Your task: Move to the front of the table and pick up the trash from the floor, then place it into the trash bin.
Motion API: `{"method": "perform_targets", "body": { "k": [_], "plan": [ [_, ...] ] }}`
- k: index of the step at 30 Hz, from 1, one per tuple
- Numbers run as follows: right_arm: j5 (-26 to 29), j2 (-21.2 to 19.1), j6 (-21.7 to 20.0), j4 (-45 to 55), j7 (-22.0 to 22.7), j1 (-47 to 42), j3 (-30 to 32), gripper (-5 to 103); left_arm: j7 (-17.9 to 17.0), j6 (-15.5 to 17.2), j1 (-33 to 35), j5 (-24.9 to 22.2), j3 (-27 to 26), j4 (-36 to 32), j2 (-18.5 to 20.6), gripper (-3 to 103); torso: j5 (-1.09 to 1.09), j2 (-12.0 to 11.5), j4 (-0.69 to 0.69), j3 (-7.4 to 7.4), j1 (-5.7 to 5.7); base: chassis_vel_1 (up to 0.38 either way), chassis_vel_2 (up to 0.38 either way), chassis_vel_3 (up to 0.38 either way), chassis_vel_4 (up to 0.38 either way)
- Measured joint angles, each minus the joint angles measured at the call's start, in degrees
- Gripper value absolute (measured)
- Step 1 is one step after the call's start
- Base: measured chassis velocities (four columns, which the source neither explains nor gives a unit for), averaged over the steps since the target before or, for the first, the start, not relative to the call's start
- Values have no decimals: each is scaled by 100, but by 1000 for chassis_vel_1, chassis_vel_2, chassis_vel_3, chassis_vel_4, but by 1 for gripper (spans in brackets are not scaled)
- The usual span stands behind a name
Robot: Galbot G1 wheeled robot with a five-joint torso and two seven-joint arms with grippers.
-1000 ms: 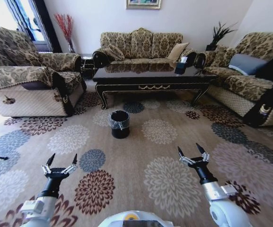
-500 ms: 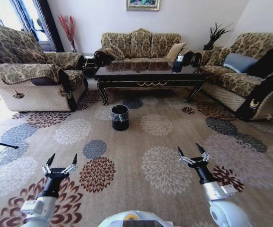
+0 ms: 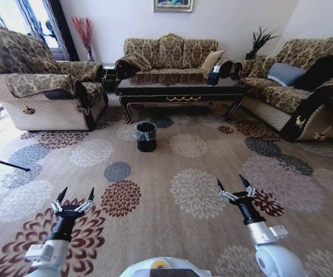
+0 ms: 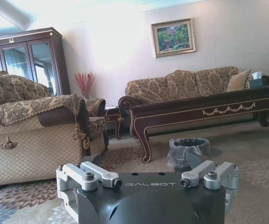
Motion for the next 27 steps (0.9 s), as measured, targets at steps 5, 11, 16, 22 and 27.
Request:
{"method": "perform_targets", "body": {
  "k": [5,11,16,22,27],
  "plan": [
    [0,0,0,0,0,0,0,100,0,0,0,0,0,0,0,100,1,0,0,0,0,181,-153,-169,180],
    [0,0,0,0,0,0,0,100,0,0,0,0,0,0,0,100,1,0,0,0,0,160,-178,-172,165],
    [0,0,0,0,0,0,0,100,0,0,0,0,0,0,0,100,1,0,0,0,0,169,-178,-187,177],
    [0,0,0,0,0,-6,0,100,0,0,1,0,0,0,-1,100,2,1,0,-2,-1,88,-110,-84,106],
    [0,0,0,0,0,2,0,100,0,0,-1,0,0,0,0,100,0,0,0,2,0,-11,4,4,-9]
  ]
}}
